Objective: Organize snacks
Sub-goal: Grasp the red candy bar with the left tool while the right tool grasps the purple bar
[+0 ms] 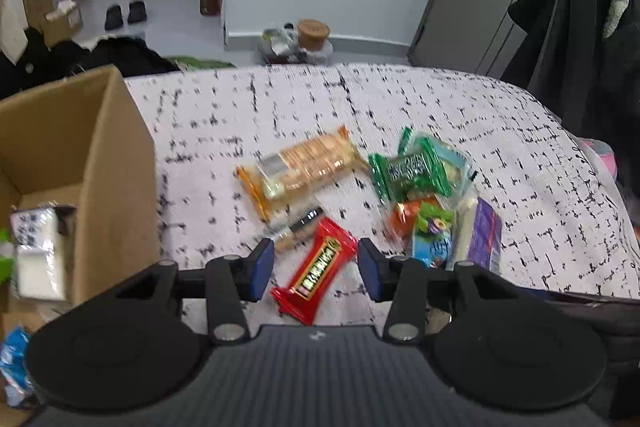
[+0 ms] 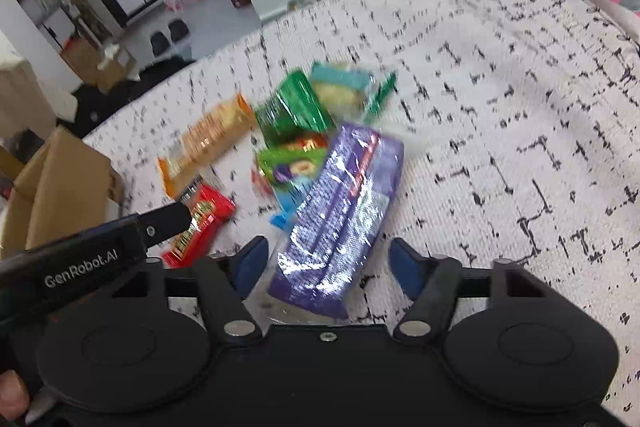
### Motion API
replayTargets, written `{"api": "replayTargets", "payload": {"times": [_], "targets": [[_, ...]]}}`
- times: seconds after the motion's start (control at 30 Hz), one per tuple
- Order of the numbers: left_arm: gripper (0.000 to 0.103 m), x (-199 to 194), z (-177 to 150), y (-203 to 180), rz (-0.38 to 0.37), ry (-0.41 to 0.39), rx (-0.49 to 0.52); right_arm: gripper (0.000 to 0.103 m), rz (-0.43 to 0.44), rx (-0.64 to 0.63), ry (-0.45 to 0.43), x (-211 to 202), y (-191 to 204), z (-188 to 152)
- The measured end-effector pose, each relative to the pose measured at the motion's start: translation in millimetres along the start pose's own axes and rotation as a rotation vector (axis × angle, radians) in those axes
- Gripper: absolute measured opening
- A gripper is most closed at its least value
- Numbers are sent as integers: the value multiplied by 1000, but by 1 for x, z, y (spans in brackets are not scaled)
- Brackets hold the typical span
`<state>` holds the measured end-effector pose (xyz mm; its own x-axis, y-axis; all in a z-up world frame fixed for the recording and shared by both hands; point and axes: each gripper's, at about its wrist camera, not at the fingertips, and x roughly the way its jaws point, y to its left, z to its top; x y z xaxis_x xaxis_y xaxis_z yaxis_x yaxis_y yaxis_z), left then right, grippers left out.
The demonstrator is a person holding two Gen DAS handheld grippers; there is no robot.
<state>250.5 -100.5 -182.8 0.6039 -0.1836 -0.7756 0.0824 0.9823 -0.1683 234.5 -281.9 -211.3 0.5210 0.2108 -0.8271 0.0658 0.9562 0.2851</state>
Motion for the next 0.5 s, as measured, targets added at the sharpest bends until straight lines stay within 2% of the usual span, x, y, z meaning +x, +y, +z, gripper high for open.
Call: {"api": "replayTargets", "payload": {"times": [0.1,0.2,0.37,0.5], "targets": [[45,5,-3,-4,-4,12,11,50,-11,-18,1,-4,-1,-1],[45,11,-4,-7,-20,21,20,45,-33,-15,3,-8,-7,-2],[45,26,-6,-12,-1,46,50,41,-70,-32,-1,-12,-11,-4],[45,34,-12,-12,12,64,53,44,-92,-62,18,-9,-7,-6]]}}
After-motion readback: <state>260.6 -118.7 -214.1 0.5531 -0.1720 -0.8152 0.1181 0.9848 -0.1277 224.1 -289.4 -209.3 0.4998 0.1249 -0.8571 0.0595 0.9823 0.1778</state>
